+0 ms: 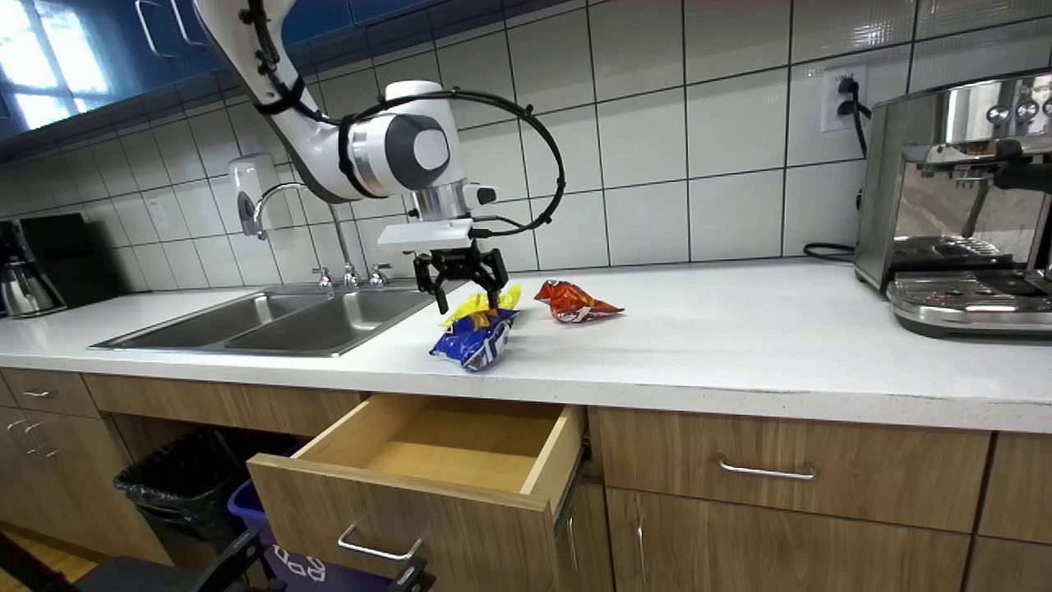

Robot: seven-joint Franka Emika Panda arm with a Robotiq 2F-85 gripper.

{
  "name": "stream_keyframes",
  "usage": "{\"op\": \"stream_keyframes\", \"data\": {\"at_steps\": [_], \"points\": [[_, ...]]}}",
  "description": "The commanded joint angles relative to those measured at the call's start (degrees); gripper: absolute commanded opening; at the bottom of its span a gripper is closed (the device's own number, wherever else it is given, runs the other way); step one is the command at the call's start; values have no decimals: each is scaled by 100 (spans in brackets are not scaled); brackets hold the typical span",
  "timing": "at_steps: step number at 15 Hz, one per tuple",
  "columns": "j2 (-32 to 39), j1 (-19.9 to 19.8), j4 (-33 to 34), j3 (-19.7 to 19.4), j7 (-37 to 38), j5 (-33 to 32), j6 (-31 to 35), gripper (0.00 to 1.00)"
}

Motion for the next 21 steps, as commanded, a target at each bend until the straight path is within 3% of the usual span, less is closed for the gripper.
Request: {"op": "stream_keyframes", "data": {"at_steps": [1,21], "points": [[96,-91,182,43,-159,-148,-280,100],[-180,-51,-470,-157,-26,-648,-282,100]]}}
